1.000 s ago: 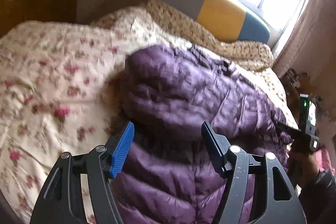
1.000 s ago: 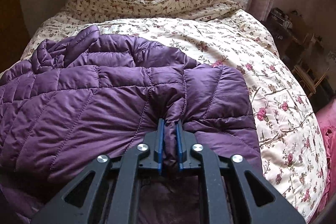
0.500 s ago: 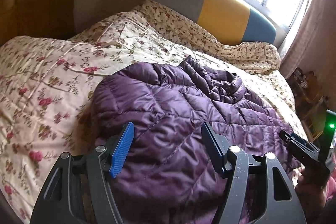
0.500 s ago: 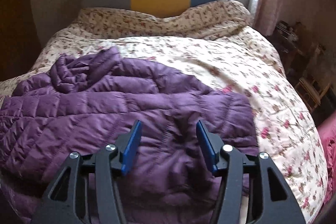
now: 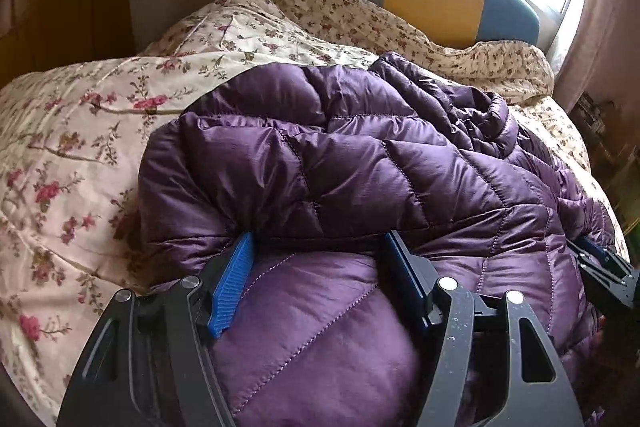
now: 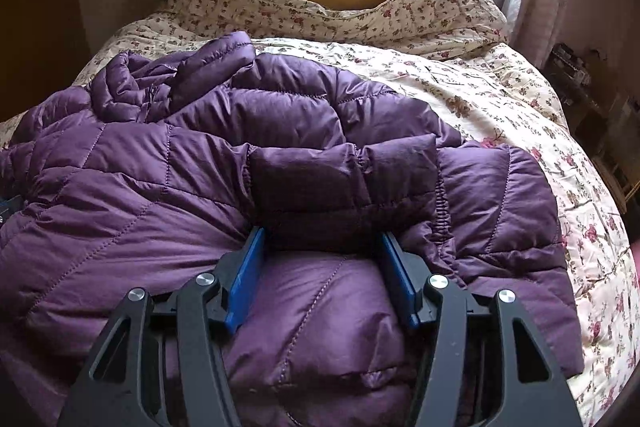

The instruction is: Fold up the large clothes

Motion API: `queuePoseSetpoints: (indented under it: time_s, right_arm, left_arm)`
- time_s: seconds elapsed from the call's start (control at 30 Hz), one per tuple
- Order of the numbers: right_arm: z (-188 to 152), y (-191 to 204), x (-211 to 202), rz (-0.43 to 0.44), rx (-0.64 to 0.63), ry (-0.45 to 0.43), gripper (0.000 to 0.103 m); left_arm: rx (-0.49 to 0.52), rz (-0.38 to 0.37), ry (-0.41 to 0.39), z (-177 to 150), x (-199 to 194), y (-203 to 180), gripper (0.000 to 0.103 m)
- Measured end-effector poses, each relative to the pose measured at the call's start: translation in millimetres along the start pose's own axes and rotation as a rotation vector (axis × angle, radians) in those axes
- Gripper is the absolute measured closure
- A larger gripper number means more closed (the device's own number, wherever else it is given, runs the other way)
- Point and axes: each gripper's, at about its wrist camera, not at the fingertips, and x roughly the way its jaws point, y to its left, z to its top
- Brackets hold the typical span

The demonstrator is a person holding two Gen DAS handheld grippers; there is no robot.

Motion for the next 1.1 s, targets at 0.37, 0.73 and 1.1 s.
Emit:
queuePoseSetpoints:
  time_s: [0.37,0.73,1.1]
  right_arm:
    - [-1.1,-0.1,-0.3,-0.006,-0.005,-0.009,0.046]
    - [-1.0,0.5,-1.7,-0.017,-0.013,-0.014,0.046]
    - [-1.8,0.0,-2.3,-0.021,-0.017,-0.015,0.046]
  left_arm:
    - [0.001,0.031,-0.006,6.0,-15.9,-11.2,0.028]
    - [0.081,-0.039,-0.002,-14.2,-21.1,-50.3,0.025]
    - [0.085,-0.045,0.022,-14.8,1.7,-47.6,0.022]
